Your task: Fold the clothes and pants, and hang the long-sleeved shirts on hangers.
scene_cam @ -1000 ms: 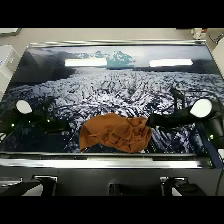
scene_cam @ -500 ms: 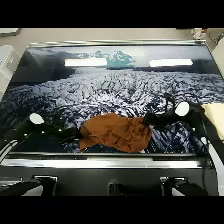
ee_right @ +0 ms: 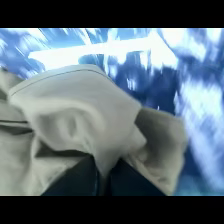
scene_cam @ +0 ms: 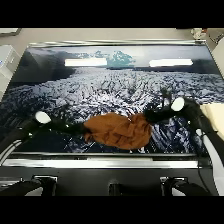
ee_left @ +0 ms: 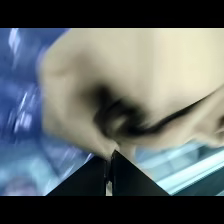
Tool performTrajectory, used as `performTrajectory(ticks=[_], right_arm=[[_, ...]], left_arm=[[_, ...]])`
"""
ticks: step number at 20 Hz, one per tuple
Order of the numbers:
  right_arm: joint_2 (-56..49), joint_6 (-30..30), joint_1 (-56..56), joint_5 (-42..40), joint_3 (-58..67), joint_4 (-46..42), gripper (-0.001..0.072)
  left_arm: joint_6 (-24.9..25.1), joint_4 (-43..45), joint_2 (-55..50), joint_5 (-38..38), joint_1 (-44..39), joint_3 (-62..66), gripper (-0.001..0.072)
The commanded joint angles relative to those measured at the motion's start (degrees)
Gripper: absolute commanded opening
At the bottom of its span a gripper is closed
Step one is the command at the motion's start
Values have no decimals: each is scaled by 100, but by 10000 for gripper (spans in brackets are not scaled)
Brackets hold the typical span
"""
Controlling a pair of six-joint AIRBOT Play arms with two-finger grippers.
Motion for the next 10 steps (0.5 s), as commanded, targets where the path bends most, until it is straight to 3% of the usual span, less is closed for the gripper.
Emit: performTrajectory(ticks=[1, 3, 6, 10], right_arm=[[367, -175, 4, 166, 1316, -1353, 45], [721, -170, 4, 219, 2597, -1923, 46], [1333, -83, 4, 354, 4245, -1985, 46], [2356, -61, 4, 509, 4774, -1707, 46]], left_arm=[[131, -4, 813, 619, 306, 1121, 24], [122, -9, 1506, 1115, 634, 2293, 24], [-85, -46, 2363, 1637, 791, 4144, 25], [-79, -44, 3112, 1808, 723, 5388, 24]])
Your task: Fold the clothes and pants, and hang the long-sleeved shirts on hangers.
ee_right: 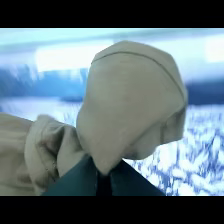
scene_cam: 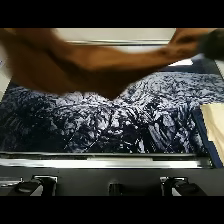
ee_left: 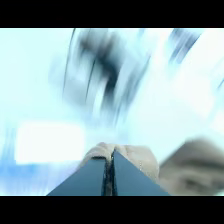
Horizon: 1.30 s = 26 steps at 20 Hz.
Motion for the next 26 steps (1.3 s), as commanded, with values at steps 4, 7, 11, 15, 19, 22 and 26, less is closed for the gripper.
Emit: performTrajectory(ticks=[4, 7, 11, 15, 19, 22, 26], right_arm=[[1128, 101, 4, 2026, 555, -57, 46], [953, 595, 4, 4122, 24, -2, 46], [1067, 667, 11, 3587, -2793, 796, 46], [595, 1088, 9, 946, -5414, 951, 47], [-590, 1370, 9, -737, -5829, 1711, 47], [-1134, 1377, 9, -1596, -5794, 2299, 48], [-1397, 990, -350, -1561, -5149, 2378, 514]], left_arm=[[-26, 149, 914, 627, 35, 984, 24], [-28, 667, 671, 422, 33, 944, 24], [-26, 702, -142, 94, 33, 302, 25], [411, 702, -1576, 275, -7, -264, 25], [404, 369, -3086, 190, -238, -269, 26], [404, 293, -3807, -487, -435, -271, 28], [376, 310, -4162, -1705, -278, -262, 718]])
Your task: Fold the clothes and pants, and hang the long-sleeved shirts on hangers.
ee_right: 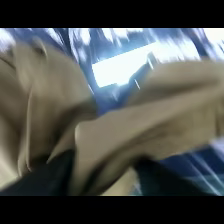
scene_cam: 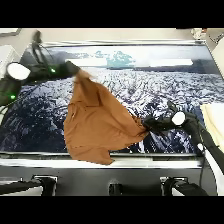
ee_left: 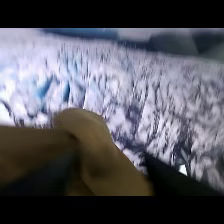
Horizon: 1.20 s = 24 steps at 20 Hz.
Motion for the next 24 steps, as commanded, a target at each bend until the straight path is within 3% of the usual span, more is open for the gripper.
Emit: performTrajectory(ticks=[1, 2, 5, 7, 10, 12, 15, 22, 23, 24], right_arm=[[-240, -511, -610, 76, 763, 240, 606], [-243, -852, -1097, 586, 1209, 236, 674], [-240, -1576, -2712, 1923, 1978, 234, 662], [-243, -1862, -3456, 2549, 1818, 105, 660], [-240, -2253, -3674, 2927, 981, 74, 661], [-240, -2546, -3550, 2874, 251, 514, 662], [-240, -2957, -3126, 2601, -503, 942, 663], [-243, -2966, -2319, 1777, -667, 1593, 664], [-243, -2966, -2192, 1692, -667, 1661, 664], [-243, -2966, -2039, 1602, -669, 1703, 670]], left_arm=[[-214, 50, -299, -1399, 323, 55, 720], [-503, 197, -251, -1950, 634, 107, 720], [-802, 769, -90, -3886, 1696, 79, 720], [-789, 1279, 208, -4634, 2173, -439, 720], [-780, 1458, 1113, -3952, 2369, -2352, 720], [-769, 1342, 1687, -3279, 2264, -3947, 719], [-286, 743, 2011, -2872, 2223, -5464, 719], [-118, -144, 2015, -1829, 1794, -6161, 707], [-138, -282, 2015, -1593, 1652, -6161, 621], [-214, -415, 2015, -1311, 1491, -6161, 588]])
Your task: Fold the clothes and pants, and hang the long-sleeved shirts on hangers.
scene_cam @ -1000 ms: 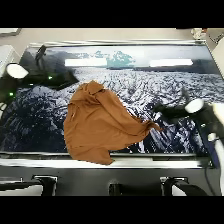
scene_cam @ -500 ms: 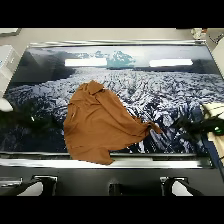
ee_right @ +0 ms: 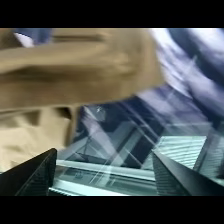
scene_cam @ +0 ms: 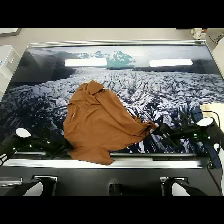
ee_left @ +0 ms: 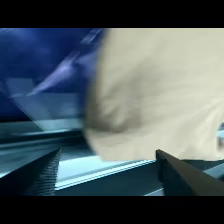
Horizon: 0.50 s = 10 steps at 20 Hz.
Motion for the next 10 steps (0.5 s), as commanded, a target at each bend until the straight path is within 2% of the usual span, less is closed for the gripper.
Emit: performTrajectory(ticks=[1, 2, 3, 4, 5, 7, 8, 10], right_arm=[[-4, -37, 527, -450, -42, 323, 680], [-4, 13, 723, -629, -44, 319, 694], [-28, 138, 914, -872, -44, 319, 694], [-63, 275, 1067, -1088, -42, 323, 694], [-98, 374, 1193, -1298, -42, 328, 694], [-109, 409, 1300, -1567, -31, 326, 692], [-105, 374, 1274, -1554, 9, 291, 693], [-105, 146, 973, -933, 354, 258, 694]], left_arm=[[-199, -468, 20, 1080, -468, -140, 588], [-361, -474, 20, 1290, -599, -140, 586], [-439, -474, 20, 1405, -671, -140, 517], [-409, -474, 22, 1423, -686, -138, 224], [-326, -474, 24, 1401, -686, -136, 79], [-57, -470, 37, 1237, -684, -83, 26], [33, -468, 50, 1150, -684, -31, 26], [72, -382, 131, 1071, -682, 142, 26]])
